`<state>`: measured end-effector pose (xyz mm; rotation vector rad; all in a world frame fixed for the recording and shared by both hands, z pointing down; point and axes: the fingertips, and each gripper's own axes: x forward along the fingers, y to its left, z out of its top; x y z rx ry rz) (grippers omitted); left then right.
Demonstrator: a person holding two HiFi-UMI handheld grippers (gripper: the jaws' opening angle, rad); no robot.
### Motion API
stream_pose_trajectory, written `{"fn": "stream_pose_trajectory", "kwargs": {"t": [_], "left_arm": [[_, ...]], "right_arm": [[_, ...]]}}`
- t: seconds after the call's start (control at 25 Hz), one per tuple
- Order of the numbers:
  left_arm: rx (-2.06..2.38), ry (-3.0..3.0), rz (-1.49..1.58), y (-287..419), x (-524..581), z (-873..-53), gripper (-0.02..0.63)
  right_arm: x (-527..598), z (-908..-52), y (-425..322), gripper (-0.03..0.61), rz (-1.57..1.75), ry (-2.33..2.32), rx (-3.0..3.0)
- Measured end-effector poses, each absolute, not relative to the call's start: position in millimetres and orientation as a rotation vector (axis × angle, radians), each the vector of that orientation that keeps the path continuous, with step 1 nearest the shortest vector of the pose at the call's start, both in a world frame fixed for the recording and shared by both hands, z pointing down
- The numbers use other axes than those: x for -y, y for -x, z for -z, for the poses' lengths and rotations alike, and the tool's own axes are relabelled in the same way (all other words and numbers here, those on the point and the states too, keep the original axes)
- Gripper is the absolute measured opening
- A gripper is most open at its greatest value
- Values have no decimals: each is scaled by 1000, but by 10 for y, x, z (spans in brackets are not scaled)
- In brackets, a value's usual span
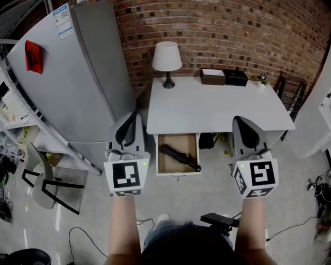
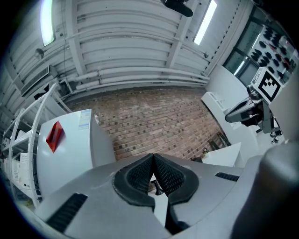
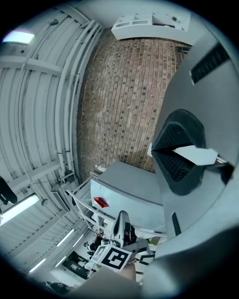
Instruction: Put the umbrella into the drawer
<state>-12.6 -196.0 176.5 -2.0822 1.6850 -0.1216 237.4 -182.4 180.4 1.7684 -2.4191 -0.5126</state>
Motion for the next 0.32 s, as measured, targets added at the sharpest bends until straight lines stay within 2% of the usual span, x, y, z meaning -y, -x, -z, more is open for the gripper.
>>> {"fn": "stream_pose_trajectory", "kwargs": {"t": [0.32], "left_arm": [[-1686,2059,139,30,1881,-1718,0]], "right_arm": [[1749,-1764,-2470,-2,526,-1739,2425]]}}
